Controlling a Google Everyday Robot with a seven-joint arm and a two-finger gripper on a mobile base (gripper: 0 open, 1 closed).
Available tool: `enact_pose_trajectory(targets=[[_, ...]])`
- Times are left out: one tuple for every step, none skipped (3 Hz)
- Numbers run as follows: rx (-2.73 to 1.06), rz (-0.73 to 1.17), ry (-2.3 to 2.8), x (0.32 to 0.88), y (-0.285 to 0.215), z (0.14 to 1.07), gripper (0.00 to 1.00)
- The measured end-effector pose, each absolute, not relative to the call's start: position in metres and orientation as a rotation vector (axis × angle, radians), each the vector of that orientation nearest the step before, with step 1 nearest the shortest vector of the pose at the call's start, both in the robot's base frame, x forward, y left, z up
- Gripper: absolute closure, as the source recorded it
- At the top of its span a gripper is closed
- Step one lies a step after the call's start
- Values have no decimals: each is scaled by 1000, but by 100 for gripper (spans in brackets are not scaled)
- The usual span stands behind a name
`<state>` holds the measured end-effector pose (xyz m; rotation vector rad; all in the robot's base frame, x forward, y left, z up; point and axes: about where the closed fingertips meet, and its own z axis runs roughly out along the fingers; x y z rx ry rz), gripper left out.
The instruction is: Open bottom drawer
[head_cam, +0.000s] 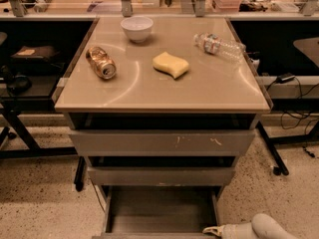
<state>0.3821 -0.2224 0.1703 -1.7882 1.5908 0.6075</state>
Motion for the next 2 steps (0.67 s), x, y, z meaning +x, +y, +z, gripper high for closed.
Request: enact_pose_trajectory(targets=[[-1788,608,1591,382,-222,170,38],[-1788,608,1591,382,-222,170,16]])
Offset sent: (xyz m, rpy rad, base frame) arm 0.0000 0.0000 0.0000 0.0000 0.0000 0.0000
